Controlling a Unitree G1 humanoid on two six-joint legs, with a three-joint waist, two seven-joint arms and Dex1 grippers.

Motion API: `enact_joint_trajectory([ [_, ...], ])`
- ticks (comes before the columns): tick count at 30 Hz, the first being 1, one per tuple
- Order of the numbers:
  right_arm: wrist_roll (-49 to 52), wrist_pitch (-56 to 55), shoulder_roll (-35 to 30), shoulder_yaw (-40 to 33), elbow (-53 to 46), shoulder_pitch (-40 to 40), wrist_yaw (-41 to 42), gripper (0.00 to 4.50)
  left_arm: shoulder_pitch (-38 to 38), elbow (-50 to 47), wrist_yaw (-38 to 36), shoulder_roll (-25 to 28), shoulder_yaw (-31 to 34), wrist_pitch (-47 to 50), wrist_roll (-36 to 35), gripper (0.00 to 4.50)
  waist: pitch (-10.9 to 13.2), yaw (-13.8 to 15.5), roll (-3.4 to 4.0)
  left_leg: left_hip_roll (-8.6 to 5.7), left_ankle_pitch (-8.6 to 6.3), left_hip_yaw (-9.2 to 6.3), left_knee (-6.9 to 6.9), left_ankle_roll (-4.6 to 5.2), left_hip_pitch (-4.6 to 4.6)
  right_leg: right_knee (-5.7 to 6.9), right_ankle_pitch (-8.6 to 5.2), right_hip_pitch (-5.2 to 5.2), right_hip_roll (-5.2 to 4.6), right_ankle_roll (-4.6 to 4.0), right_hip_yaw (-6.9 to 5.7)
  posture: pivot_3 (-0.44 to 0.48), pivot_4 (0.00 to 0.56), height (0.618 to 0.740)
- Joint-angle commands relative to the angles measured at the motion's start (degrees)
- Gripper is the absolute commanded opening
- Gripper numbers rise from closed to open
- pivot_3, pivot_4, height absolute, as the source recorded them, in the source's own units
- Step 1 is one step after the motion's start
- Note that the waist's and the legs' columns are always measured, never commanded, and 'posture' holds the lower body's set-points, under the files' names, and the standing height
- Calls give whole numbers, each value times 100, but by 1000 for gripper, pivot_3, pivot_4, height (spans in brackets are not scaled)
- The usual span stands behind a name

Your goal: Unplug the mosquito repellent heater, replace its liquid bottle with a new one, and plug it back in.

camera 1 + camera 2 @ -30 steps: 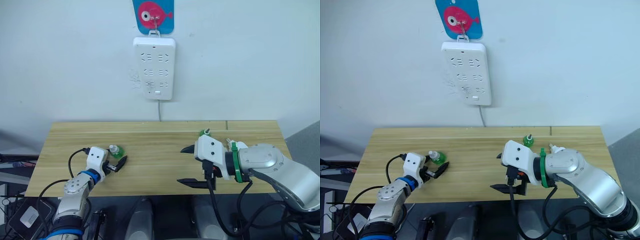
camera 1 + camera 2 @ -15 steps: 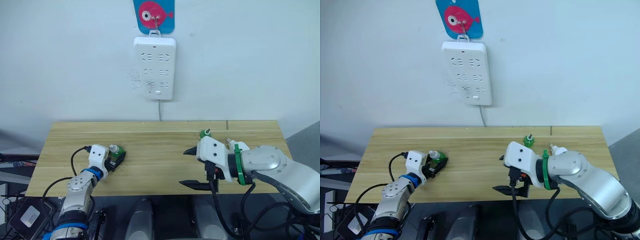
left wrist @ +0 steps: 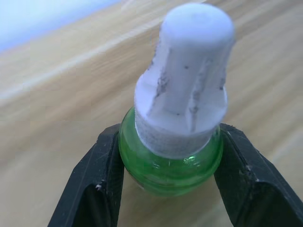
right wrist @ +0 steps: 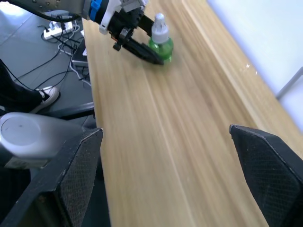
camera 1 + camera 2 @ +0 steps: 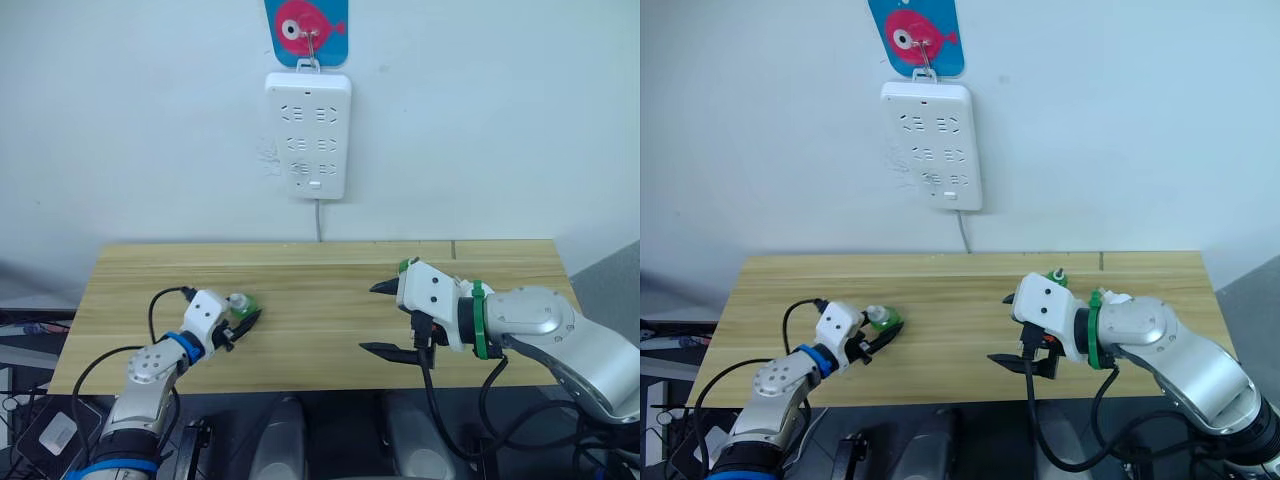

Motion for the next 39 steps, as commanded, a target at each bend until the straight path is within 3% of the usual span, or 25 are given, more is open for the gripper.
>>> enact_joint_trajectory([
  [1, 161, -209, 195, -257, 41, -147, 49, 4500, -440, -1188, -939, 427, -442, 964, -400, 2265, 0, 6, 0, -1, 0, 1, 0, 0, 0, -1, 0, 0, 0, 0, -1, -88, 273, 734],
  [10, 552, 252, 1277, -325, 500, -759, -456, 4500, -2191, -2114, -2481, 1062, -1287, 2734, -937, 2265, -7, -143, -6, -2, 11, 7, -1, -19, -7, 4, 0, -10, 6, 0, -1, -120, 229, 734],
  [17, 540, 471, 1856, -176, 966, -1136, -690, 4500, -2810, -1912, -2885, 1011, -1490, 2704, -872, 2265, -16, -188, -10, 1, 16, 15, -5, -28, -18, 10, 1, -35, 7, 0, 1, -129, 210, 734],
  [27, 73, -121, 2035, 277, 1322, -1234, -656, 4500, -3021, -1623, -3067, 929, -1505, 2435, -772, 2265, -32, -220, -25, -2, 27, 20, 9, -46, -65, 54, 1, -103, 5, 0, 7, -117, 201, 734],
  [31, -49, -311, 2083, 348, 1462, -1239, -606, 3578, -3044, -1620, -3118, 885, -1482, 2412, -802, 2265, -34, -227, -28, -3, 35, 19, 12, -60, -65, 75, 1, -108, 5, 0, 7, -113, 199, 734],
  [38, -329, -650, 1949, 591, 1616, -1227, -377, 1091, -3083, -1632, -3085, 784, -1380, 2439, -906, 2265, -39, -230, -32, -5, 40, 18, 15, -66, -64, 94, 1, -116, 5, -1, 8, -105, 192, 734],
  [39, -365, -697, 1943, 601, 1629, -1226, -347, 1081, -3091, -1630, -3082, 770, -1361, 2453, -928, 2265, -40, -231, -32, -4, 40, 18, 15, -66, -64, 94, 1, -116, 5, -1, 8, -105, 192, 734],
])
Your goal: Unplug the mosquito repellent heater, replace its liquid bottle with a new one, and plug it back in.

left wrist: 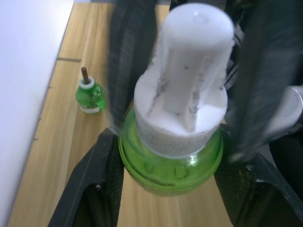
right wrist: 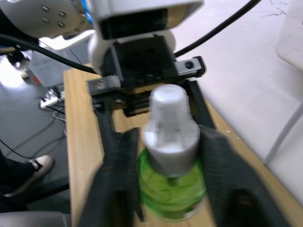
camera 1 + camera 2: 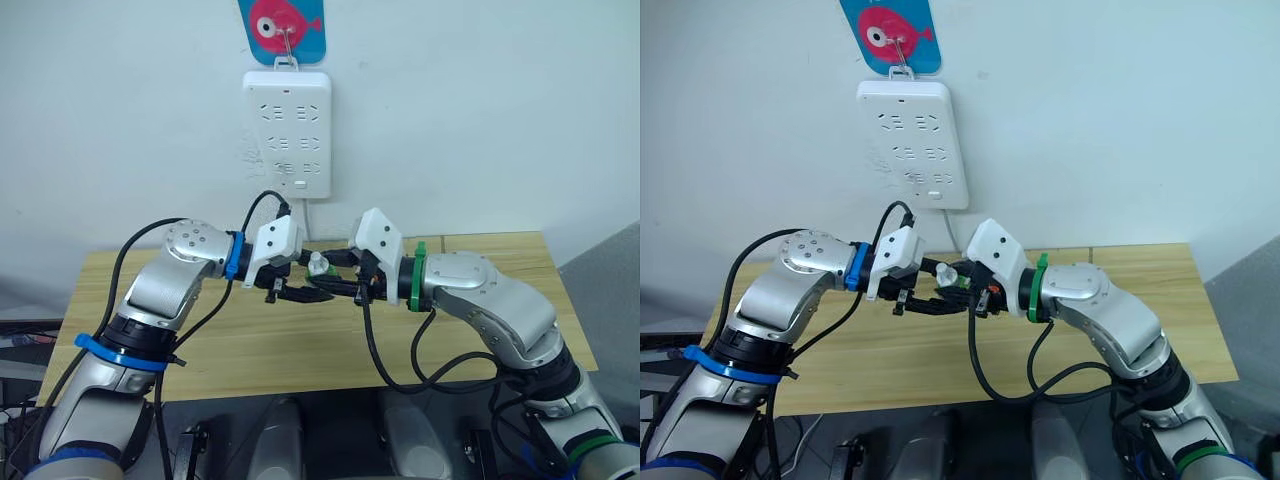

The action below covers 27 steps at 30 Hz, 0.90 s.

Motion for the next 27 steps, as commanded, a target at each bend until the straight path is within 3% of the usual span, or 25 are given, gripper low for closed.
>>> enact_joint_trajectory([
  [1, -97, -263, -15, 71, -67, -23, 169, 1081, -126, -87, -19, -42, 175, -29, -165, 2265, -3, -3, -1, 0, 0, 0, 0, 0, 0, 0, 0, 0, 0, 0, 0, -105, 192, 734],
  [8, 7, -576, 51, -238, -38, 57, 328, 1081, -83, 44, -75, -195, 430, -97, -463, 2265, -23, -8, -6, 0, 2, 0, 1, -4, 0, 3, 0, -1, 0, -1, -1, -112, 182, 734],
  [10, 69, -620, 25, -373, -63, 86, 391, 1081, -114, 237, 30, -266, 475, -343, -350, 2975, -36, -9, -7, 0, 2, 0, 1, -4, 0, 3, 0, -1, 0, -1, 0, -112, 182, 734],
  [16, 401, -519, -40, -875, -213, 82, 448, 1081, -74, 501, 187, -429, 700, -66, -583, 4482, -65, -19, -9, -1, 3, 0, 5, -5, 0, 6, 1, -1, -1, -1, -1, -125, 178, 734],
  [27, 613, -224, -67, -1108, -437, 178, 241, 1081, 86, -418, 690, -716, 827, 1115, -1328, 4500, -150, -69, -9, -1, 3, -1, 6, -5, 1, 11, 1, -1, -1, -1, -2, -127, 177, 734],
])
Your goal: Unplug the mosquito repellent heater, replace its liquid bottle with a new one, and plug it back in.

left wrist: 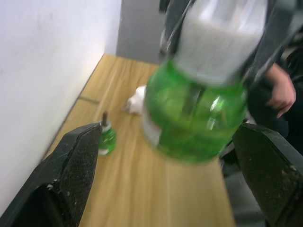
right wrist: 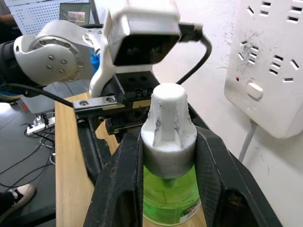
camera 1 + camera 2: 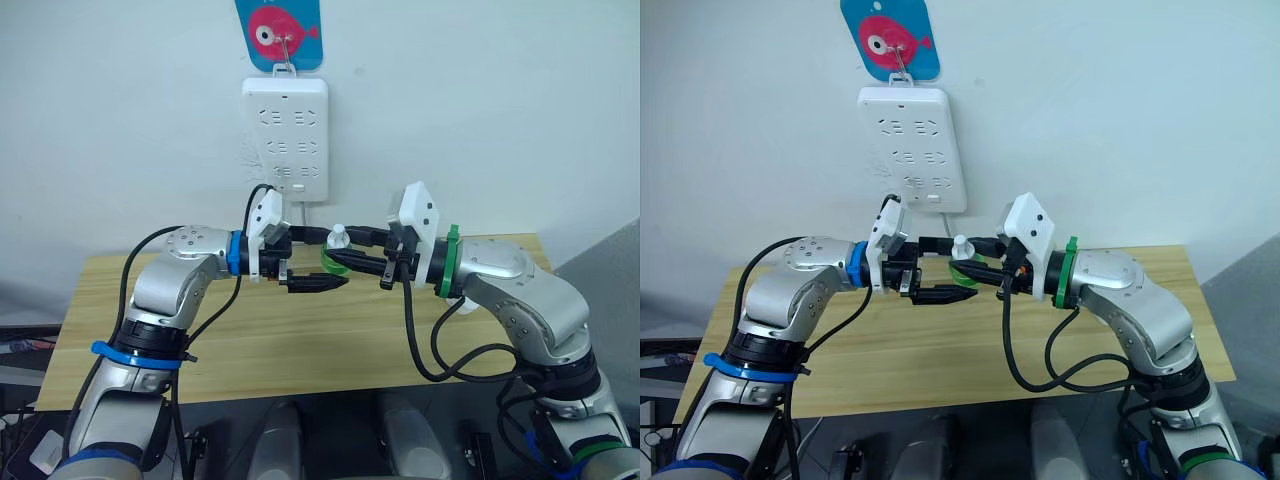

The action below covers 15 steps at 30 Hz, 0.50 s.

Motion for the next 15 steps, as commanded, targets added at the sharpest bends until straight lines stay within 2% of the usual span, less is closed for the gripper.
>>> enact_joint_trajectory([
  [1, 127, -29, 9, -93, -260, -2, -34, 1081, 19, -367, 45, -3, 107, 101, -215, 4500, -24, -8, 4, 0, 0, 1, 0, 0, 2, 2, 0, 0, 0, 0, 0, -127, 177, 734],
  [6, 150, -20, 19, -82, -251, -18, -33, 1081, 59, -312, -46, 59, 20, -31, -114, 4500, -35, -13, 4, 0, 1, 2, 2, 0, 4, 6, 0, 1, 0, 0, 2, -128, 175, 734],
  [9, 173, -12, 20, -91, -254, -30, -38, 1081, 69, -237, -71, 69, 1, -147, -49, 3926, -36, -13, 4, -1, 1, 2, 2, 0, 4, 6, 0, 1, 0, 0, 1, -128, 174, 734],
  [12, 208, -2, 11, -100, -264, -28, -30, 1081, 37, -161, -22, 35, 16, -183, -35, 3160, -39, -13, 5, -1, 1, 2, 2, 0, 4, 6, 0, 1, 0, 0, 2, -128, 174, 734],
  [14, 274, 33, -10, -113, -284, -11, 9, 1081, 26, -139, -21, 16, 10, -219, -26, 2493, -42, -14, 5, -1, 1, 2, 2, 0, 4, 7, 0, 1, 0, 0, 1, -129, 175, 734],
  [15, 303, 40, -12, -121, -287, -5, 15, 1081, 24, -136, -28, 12, 2, -248, -16, 2345, -44, -14, 5, -1, 1, 2, 2, 0, 4, 7, 0, 1, 0, 0, 1, -129, 175, 734],
])
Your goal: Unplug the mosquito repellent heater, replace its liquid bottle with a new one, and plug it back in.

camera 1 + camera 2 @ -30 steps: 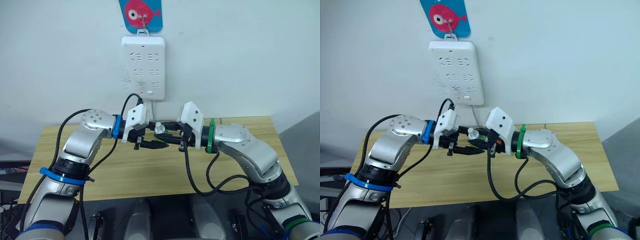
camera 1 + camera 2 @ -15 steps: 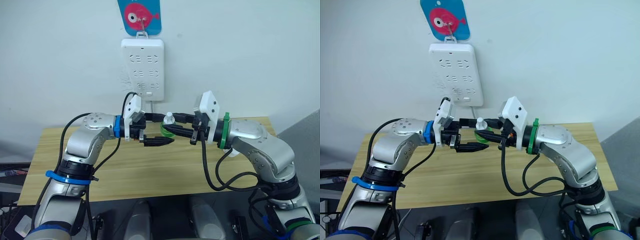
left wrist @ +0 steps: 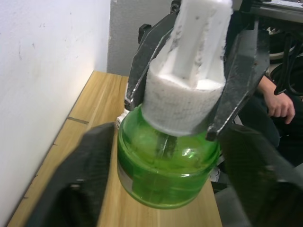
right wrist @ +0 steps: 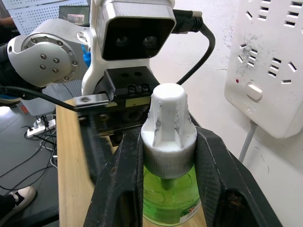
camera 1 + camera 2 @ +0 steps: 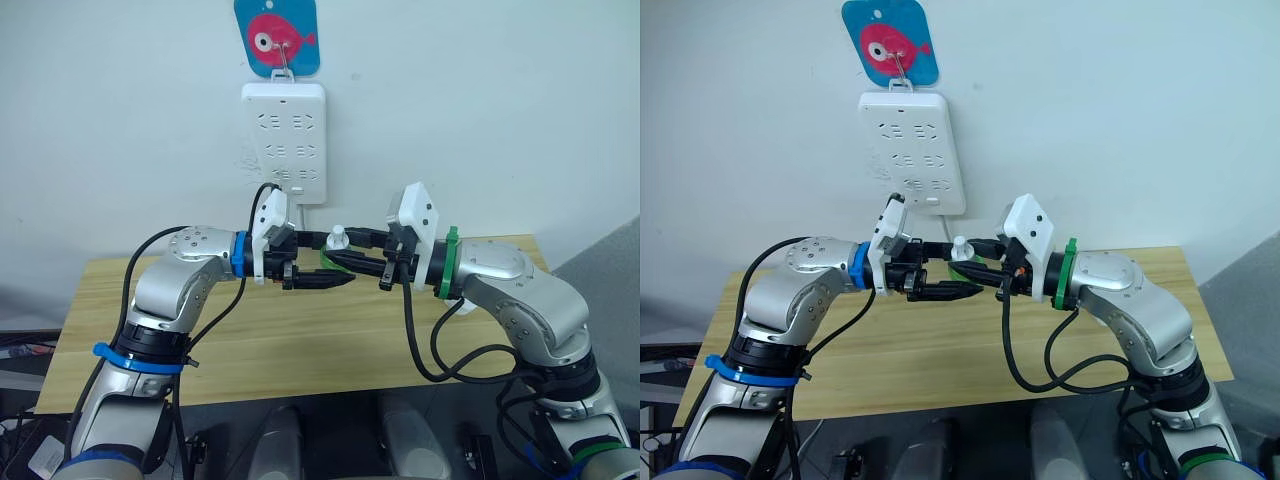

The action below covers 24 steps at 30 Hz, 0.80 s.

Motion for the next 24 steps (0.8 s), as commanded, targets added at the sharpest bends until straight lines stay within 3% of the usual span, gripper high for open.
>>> enact_joint_trajectory([
  [1, 205, -16, -13, -110, -281, -2, 59, 1081, -37, -32, -13, -25, 31, -122, -16, 2345, -5, -1, 0, 0, 0, 1, 0, 0, 0, 0, 0, 0, 0, 0, 0, -129, 175, 734],
  [5, 348, -213, -97, -75, -65, -140, 554, 1081, -34, -117, -168, 19, -59, -269, 31, 2345, -10, -1, -1, 0, 0, 0, 0, 0, 0, 1, 0, 0, 0, 0, 0, -119, 176, 734],
  [11, 79, -1269, -595, 586, 1329, -1197, 3008, 1081, -181, -117, -530, 103, -239, -545, 147, 2345, -10, -3, -1, 0, 0, 4, 5, 1, 5, 2, 0, 5, 1, 0, 1, -95, 184, 734],
  [15, -62, -1488, -517, 651, 1905, -1660, 3417, 1081, -327, -48, -471, -11, -220, -617, 173, 2345, -11, -12, -1, 0, 1, 0, 5, 2, 6, 5, 0, 5, 3, 0, -3, -84, 185, 734],
  [22, -337, -1597, -839, 28, 1827, -1452, 2878, 3604, -203, -148, -102, -102, -109, -579, 218, 2345, -11, -2, -1, -3, 1, -1, 7, 1, 5, 6, 0, 5, -3, 0, -2, -108, 187, 734],
  [24, -260, -1363, -950, -354, 1569, -1210, 2423, 3879, -93, -193, 228, -244, -9, -586, 201, 2345, -11, 15, -2, -4, 1, -1, 10, 1, 5, 9, 0, 5, -4, 0, -2, -114, 189, 734],
])
